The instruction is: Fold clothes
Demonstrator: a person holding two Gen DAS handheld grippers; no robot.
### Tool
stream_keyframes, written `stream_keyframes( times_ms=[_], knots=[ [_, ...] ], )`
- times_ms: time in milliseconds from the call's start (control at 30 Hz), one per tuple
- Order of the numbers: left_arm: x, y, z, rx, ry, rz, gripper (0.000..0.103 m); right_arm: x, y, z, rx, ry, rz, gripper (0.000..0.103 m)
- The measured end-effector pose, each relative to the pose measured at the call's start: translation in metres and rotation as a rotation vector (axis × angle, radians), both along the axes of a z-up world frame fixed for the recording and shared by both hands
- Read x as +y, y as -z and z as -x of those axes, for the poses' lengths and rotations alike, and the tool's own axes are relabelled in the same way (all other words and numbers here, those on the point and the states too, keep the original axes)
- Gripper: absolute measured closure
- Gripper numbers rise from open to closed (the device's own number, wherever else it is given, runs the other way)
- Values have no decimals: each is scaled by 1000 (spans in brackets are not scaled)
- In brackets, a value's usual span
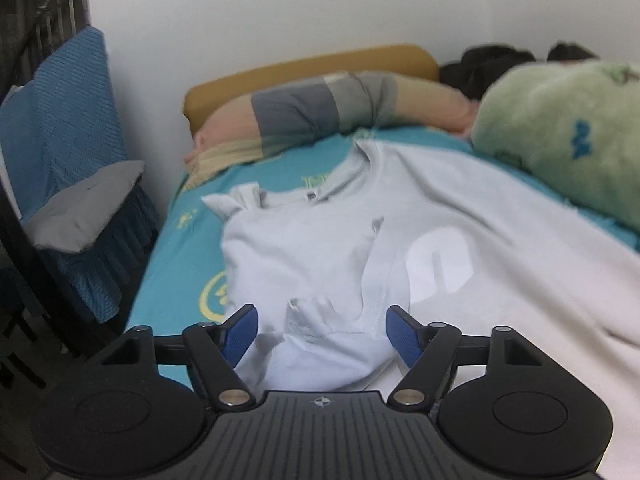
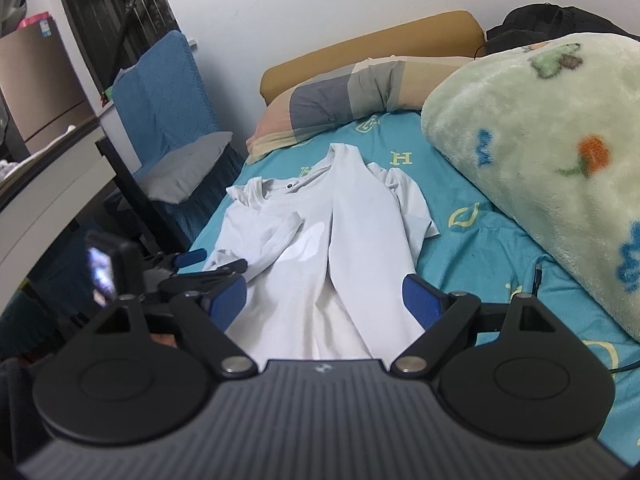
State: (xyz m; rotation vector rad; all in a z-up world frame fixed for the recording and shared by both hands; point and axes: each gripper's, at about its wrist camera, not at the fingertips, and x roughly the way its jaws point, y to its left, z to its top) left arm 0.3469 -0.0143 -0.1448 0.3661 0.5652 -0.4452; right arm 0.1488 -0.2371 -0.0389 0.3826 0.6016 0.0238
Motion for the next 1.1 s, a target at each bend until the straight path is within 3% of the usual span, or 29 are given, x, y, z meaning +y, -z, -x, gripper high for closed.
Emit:
stream_keyframes(
  times_ms=[67, 100, 167, 233, 400, 433, 500, 600, 667, 700, 800, 900, 967, 1033, 1100],
  knots=[
    [0, 3, -1, -15, 3, 6, 69, -3, 2, -2, 12, 6, -3, 17],
    [1, 3, -1, -29, -7, 19, 95, -4, 4, -4, 17, 12, -2, 17],
    [13, -9, -2, -68, -81, 93, 97, -5, 5, -5, 23, 23, 5, 17],
    [43, -30, -5, -110, -218, 253, 98, -4, 6, -6, 24, 28, 12, 17],
    [161, -48, -15, -101, -812, 494, 98, 2, 4, -5, 13, 13, 32, 17],
    [184, -42, -16, -70, -922, 490, 98, 4, 3, -4, 7, 9, 39, 17],
    [225, -24, -16, 30, -1006, 507, 97, 6, -1, -1, -5, 3, 47, 17],
    [260, -11, 0, 119, -1036, 564, 89, 4, -6, 4, -25, -6, 51, 17],
    [273, -10, 14, 142, -1027, 574, 74, 0, -8, 5, -38, -2, 44, 17],
    [267, -17, 22, 134, -999, 548, 57, -2, -9, 6, -44, 1, 40, 17],
    [239, -47, 50, 118, -873, 473, 50, -11, -10, 7, -57, 14, 2, 17],
    [196, -79, 94, 118, -743, 443, 27, -21, -7, 7, -66, 15, -50, 17],
    [163, -87, 133, 151, -626, 402, 23, -30, -6, 6, -62, 22, -91, 17],
    [140, -75, 165, 234, -551, 324, 18, -38, -6, 8, -51, 45, -114, 17],
    [131, -53, 188, 384, -520, 256, 25, -44, -6, 13, -36, 72, -122, 17]
  ],
)
